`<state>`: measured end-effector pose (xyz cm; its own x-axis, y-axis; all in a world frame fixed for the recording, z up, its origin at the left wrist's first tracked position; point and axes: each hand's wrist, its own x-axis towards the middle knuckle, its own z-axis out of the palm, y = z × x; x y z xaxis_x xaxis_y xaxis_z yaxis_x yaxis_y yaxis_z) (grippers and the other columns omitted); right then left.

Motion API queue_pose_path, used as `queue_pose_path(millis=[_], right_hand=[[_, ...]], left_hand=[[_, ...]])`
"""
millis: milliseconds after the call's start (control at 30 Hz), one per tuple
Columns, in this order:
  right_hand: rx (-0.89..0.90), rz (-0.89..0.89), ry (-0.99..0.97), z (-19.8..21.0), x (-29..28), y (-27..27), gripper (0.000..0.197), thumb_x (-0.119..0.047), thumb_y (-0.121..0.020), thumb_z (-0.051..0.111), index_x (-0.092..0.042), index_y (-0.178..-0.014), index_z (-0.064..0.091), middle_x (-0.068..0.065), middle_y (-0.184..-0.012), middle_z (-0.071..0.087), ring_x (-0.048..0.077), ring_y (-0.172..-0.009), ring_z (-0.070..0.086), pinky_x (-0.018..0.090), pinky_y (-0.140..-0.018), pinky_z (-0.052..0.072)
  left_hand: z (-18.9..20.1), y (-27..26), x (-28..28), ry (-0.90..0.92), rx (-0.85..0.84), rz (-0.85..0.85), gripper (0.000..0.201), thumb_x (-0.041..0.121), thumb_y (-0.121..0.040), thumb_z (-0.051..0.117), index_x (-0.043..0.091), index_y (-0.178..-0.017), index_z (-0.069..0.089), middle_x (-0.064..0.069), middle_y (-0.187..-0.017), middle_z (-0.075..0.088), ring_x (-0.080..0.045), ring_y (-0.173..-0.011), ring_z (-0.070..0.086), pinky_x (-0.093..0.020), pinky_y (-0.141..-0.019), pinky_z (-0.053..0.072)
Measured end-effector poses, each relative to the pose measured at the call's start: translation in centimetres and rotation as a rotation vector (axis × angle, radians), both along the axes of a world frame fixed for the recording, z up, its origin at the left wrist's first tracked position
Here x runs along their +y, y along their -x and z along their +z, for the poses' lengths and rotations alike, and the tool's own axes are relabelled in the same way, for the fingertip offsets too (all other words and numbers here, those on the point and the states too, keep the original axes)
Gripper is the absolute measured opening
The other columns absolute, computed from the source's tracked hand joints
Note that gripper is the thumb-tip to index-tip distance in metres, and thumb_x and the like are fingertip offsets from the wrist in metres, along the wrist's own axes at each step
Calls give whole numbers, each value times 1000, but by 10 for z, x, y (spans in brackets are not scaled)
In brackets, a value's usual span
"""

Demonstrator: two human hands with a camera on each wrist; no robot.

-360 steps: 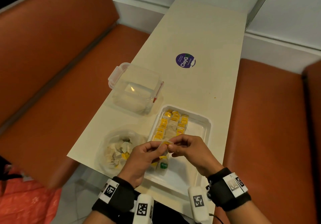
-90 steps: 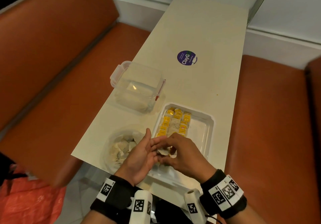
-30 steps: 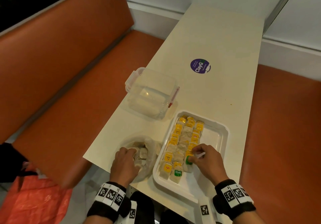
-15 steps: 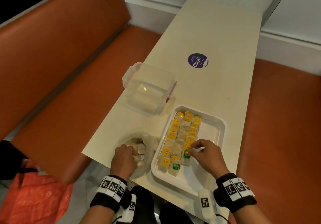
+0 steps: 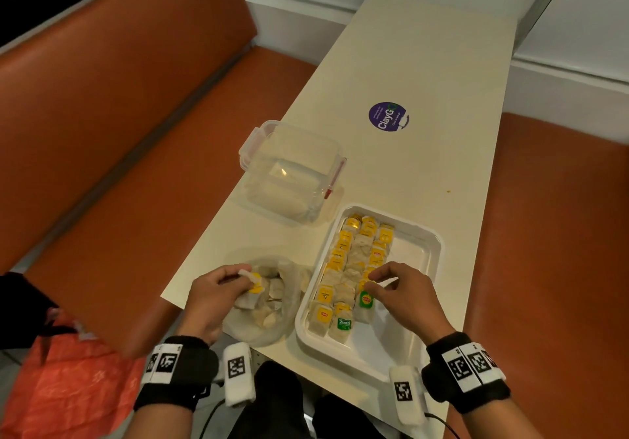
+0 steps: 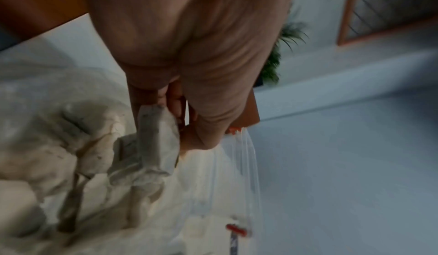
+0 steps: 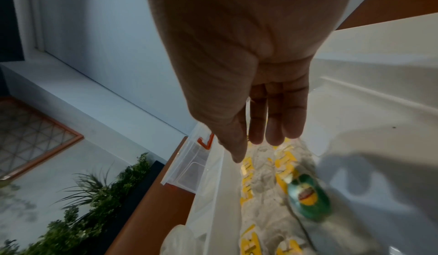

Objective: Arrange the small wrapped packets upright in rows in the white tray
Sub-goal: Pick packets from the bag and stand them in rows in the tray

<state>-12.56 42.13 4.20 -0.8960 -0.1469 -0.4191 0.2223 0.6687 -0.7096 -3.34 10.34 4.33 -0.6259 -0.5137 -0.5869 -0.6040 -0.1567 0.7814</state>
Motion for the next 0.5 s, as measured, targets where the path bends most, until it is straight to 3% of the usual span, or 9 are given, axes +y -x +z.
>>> queue_pose_path(millis=[67, 133, 167, 300, 400, 500], right_hand=[[8, 38, 25, 10, -8, -1, 10, -32, -87, 81, -34, -92, 72, -19, -99, 71, -1, -73, 65, 9, -60, 41], [12, 102, 55, 21, -19, -2, 12, -32, -86, 82, -35, -92, 73, -19, -98, 72, -3, -75, 65, 8, -60, 44], [3, 137, 81, 26, -26, -4, 14, -32, -85, 83, -36, -94, 73, -19, -99, 72, -3, -76, 65, 8, -63, 47], [-105, 318, 235, 45, -62, -16, 44, -32, -79, 89, -37, -117, 68, -14, -109, 69, 4, -82, 70, 22, -76, 60], [-208, 432, 322, 49, -92, -25, 69, -36, -74, 93, -40, -133, 57, -12, -117, 67, 6, -86, 74, 27, -77, 62], [-230, 363, 430, 50, -114, -29, 70, -38, -71, 94, -38, -131, 59, -7, -113, 69, 12, -85, 76, 39, -87, 63]], left_hand=[[9, 2, 0, -211, 34, 87, 23, -2, -87, 78, 9, -107, 79, -13, -98, 81, -25, -86, 77, -36, -76, 63], [17, 1, 2, -385, 81, 150, 27, -4, -88, 73, 5, -113, 74, -14, -93, 80, -20, -76, 77, -30, -62, 62], [20, 1, 3, -454, 104, 168, 31, -5, -87, 72, 5, -116, 72, -13, -92, 79, -19, -74, 77, -29, -60, 62], [24, 0, 9, -635, 175, 217, 40, 3, -76, 70, 10, -115, 70, -5, -83, 77, -17, -73, 76, -32, -66, 64], [27, 0, 18, -717, 210, 243, 33, 5, -76, 66, 17, -106, 70, -4, -86, 75, -19, -75, 75, -40, -82, 56], [31, 1, 27, -790, 256, 242, 29, -1, -80, 61, 16, -102, 70, -9, -90, 73, -27, -81, 77, -42, -78, 64]])
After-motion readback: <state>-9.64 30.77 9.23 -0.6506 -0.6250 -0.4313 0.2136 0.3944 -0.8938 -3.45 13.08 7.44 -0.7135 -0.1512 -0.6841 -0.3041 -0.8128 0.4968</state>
